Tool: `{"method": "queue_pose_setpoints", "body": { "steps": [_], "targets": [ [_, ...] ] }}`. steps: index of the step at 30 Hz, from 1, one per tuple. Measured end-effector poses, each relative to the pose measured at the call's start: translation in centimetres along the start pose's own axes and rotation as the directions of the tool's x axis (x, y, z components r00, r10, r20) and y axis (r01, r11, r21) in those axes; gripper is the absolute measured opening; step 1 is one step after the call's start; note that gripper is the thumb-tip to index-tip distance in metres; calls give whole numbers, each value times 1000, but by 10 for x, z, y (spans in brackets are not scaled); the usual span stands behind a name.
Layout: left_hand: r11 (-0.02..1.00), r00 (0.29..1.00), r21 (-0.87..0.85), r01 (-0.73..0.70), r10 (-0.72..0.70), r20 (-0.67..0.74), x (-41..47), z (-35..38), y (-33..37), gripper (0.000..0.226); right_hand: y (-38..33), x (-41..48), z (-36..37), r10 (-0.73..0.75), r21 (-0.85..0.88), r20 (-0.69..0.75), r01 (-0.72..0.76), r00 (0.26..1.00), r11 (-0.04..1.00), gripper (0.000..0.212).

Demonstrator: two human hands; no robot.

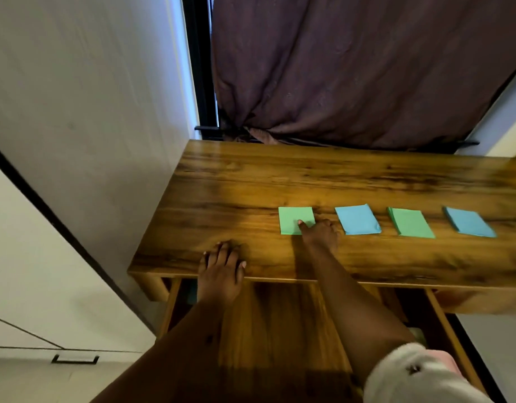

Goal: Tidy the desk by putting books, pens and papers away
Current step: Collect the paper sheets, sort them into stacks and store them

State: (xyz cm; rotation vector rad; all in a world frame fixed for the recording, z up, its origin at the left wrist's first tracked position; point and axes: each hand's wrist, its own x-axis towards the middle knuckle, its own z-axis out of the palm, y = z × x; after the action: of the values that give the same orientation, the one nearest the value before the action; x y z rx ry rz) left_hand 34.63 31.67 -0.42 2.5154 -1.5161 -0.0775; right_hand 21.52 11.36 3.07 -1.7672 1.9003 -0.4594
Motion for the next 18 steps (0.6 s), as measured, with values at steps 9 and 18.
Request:
{"method": "queue_pose_setpoints", "body": {
  "steps": [9,18],
  "targets": [
    [999,999,19,-29,30,-40,1,7,-2,52,6,2,-15,32,156,109,-49,993,986,39],
    [761,992,-641,97,-24,121,10,-42,37,41,54,-80,-45,-88,803,262,-167,961,573,27]
  ]
}}
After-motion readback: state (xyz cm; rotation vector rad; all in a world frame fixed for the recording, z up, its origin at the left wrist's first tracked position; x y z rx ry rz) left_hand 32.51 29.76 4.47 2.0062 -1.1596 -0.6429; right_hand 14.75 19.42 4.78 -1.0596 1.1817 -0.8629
